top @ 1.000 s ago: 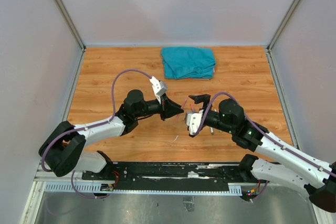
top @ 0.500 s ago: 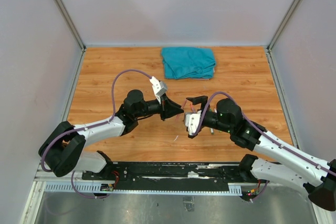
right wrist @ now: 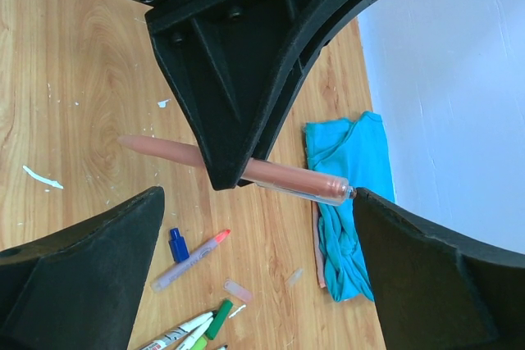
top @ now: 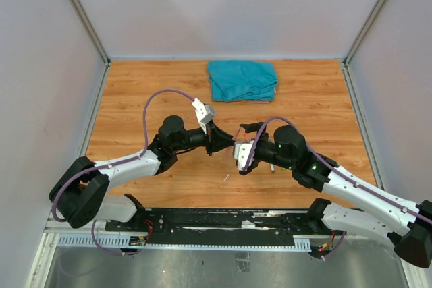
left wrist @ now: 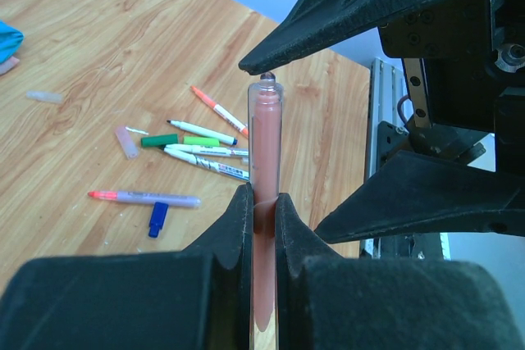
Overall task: Insert the pens into the pen caps
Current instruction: Press the pen cap onto the pen, then place the pen at the center of the board.
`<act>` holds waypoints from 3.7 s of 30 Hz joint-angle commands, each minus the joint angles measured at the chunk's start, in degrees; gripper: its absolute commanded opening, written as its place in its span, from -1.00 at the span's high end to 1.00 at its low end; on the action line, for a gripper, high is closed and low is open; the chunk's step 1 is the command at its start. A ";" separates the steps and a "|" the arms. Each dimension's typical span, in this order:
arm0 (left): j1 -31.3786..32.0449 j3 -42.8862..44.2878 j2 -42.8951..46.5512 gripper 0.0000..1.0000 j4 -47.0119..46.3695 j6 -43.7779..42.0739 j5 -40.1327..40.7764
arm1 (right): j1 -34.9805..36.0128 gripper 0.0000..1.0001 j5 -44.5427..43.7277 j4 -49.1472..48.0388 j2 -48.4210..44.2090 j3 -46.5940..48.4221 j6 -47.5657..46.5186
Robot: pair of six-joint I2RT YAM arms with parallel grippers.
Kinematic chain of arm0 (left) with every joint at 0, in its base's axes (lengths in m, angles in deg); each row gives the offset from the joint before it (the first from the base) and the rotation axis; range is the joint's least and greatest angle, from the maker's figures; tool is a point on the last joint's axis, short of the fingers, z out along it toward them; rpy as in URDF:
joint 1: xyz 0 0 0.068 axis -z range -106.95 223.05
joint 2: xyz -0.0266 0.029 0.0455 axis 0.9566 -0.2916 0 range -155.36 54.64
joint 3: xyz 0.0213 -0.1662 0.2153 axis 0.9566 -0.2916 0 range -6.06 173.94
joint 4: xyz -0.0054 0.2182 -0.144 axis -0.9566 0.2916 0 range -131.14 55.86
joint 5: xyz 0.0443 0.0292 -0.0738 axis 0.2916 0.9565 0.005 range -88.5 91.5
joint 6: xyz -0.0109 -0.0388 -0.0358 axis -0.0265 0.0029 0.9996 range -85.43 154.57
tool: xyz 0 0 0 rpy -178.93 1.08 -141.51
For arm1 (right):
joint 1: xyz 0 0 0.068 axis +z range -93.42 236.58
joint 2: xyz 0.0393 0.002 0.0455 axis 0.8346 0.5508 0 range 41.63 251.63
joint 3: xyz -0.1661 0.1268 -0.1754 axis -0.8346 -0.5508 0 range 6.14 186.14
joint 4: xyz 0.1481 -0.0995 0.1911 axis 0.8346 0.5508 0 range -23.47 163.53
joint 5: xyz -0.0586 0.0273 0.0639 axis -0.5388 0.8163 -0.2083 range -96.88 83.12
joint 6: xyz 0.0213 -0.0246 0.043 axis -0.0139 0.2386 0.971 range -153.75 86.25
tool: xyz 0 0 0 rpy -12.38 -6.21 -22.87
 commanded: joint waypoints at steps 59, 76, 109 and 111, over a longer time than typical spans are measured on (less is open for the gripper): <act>0.71 4.85 -1.23 0.99 12.29 -2.91 20.45 | 3.78 -0.97 -29.92 12.69 -10.69 1.33 48.47; 0.15 10.77 6.45 0.99 44.29 3.88 44.80 | 3.26 -0.97 -31.92 27.29 -3.49 5.74 63.15; -19.88 22.49 -18.61 0.99 63.59 -0.57 54.35 | 3.25 -0.97 -15.80 22.30 -6.35 0.14 61.28; -20.39 22.65 -19.38 0.99 63.47 -1.13 53.74 | 3.25 -0.97 -15.53 22.33 -6.06 0.13 61.25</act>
